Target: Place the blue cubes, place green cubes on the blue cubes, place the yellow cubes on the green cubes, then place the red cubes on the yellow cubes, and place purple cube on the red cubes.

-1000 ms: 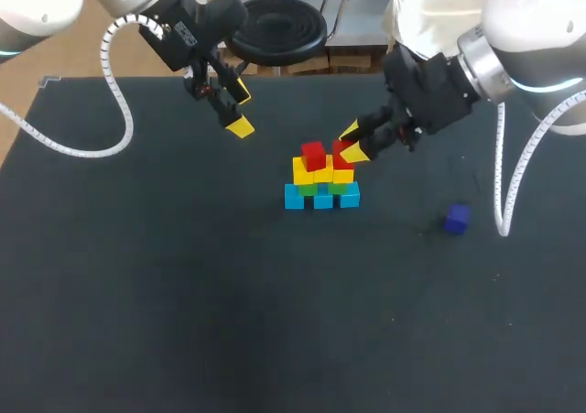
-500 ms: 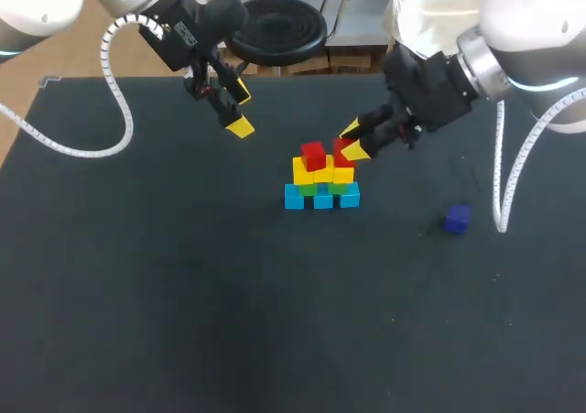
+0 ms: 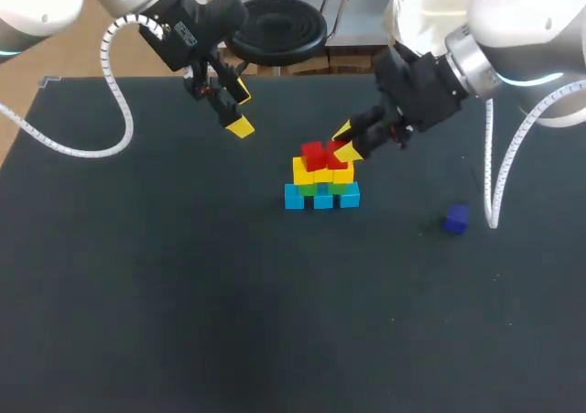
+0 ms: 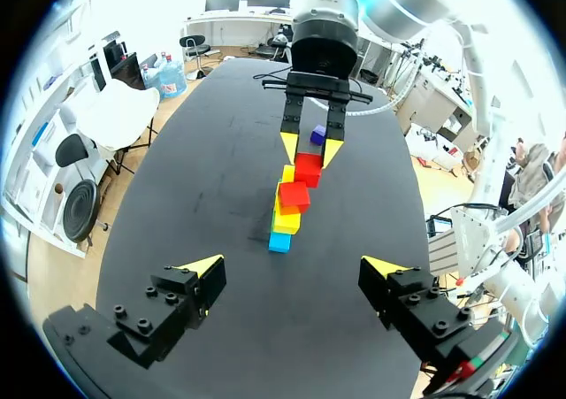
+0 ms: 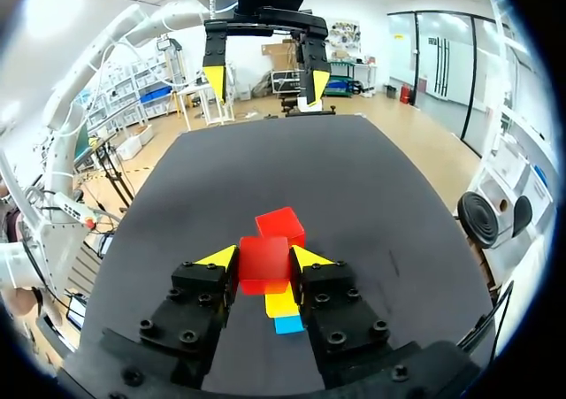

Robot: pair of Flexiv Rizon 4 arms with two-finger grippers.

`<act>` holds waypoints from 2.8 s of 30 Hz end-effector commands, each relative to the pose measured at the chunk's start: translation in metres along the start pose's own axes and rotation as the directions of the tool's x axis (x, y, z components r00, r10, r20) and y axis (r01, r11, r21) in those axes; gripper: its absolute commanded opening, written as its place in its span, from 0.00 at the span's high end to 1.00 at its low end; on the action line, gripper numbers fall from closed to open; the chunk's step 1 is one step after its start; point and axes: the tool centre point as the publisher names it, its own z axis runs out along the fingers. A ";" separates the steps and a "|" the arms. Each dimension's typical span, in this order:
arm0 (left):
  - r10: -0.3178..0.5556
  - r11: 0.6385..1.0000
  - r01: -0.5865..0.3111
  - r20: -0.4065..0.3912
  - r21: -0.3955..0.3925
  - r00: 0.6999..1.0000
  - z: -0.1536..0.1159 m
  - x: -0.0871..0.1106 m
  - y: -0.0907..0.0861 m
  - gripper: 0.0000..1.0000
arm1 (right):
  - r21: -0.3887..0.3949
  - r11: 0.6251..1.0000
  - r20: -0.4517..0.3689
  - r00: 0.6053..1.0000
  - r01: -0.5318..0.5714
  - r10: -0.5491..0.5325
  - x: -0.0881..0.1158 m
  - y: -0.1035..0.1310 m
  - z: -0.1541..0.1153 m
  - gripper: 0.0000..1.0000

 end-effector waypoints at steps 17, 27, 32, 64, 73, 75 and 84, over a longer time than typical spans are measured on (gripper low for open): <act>0.002 1.000 -0.002 0.003 -0.002 1.000 0.000 0.001 0.000 0.00 | 0.009 1.000 0.006 1.000 -0.018 0.018 0.002 0.007 -0.001 1.00; 0.002 1.000 -0.002 0.003 -0.002 1.000 0.000 0.001 0.000 0.00 | 0.002 1.000 0.009 1.000 -0.025 0.025 0.004 0.003 0.003 1.00; 0.002 1.000 -0.002 0.003 -0.002 1.000 0.000 0.001 0.000 0.00 | 0.000 1.000 0.009 1.000 -0.028 0.028 0.005 -0.001 0.003 1.00; 0.002 1.000 -0.002 0.003 -0.002 1.000 0.000 0.001 0.000 0.00 | -0.011 0.999 -0.018 0.999 -0.048 0.047 0.002 -0.010 0.007 1.00; 0.002 1.000 -0.002 0.003 -0.002 1.000 0.000 0.001 0.000 0.00 | -0.012 0.998 -0.015 0.998 -0.054 0.053 0.004 -0.009 0.008 1.00; 0.002 1.000 -0.002 0.003 -0.002 1.000 0.000 0.001 0.000 0.00 | -0.011 0.998 -0.015 0.998 -0.054 0.054 0.004 -0.009 0.008 1.00; 0.002 1.000 -0.002 0.003 -0.002 1.000 0.000 0.001 0.000 0.00 | -0.008 0.998 -0.012 0.998 -0.062 0.062 0.004 -0.009 0.009 1.00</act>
